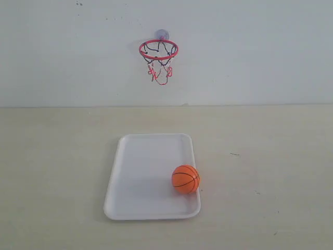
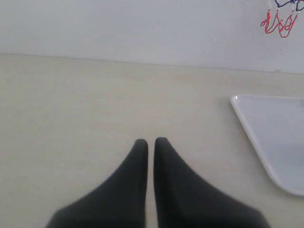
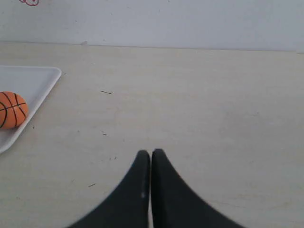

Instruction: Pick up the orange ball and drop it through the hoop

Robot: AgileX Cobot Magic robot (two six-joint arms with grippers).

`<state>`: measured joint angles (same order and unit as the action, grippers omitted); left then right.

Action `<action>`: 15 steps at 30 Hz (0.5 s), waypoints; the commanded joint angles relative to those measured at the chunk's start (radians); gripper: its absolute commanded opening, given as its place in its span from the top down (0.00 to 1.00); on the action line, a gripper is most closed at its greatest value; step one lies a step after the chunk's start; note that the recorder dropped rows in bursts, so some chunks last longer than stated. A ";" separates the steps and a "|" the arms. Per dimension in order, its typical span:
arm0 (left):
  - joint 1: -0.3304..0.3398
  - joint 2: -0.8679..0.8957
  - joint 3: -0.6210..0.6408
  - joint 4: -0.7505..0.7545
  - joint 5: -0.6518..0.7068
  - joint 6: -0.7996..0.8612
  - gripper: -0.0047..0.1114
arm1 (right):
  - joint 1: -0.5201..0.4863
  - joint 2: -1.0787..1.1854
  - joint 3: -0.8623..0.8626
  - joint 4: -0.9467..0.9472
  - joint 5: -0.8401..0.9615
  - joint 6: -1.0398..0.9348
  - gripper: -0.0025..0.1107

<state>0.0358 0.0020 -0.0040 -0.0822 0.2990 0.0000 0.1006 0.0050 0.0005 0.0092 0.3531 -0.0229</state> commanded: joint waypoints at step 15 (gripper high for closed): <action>0.003 -0.002 0.004 -0.003 -0.011 -0.007 0.92 | 0.000 -0.005 0.000 0.001 -0.009 -0.010 0.98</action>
<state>0.0358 0.0020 -0.0040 -0.0822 0.2990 0.0000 0.1006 0.0050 0.0005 0.0092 0.3531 -0.0229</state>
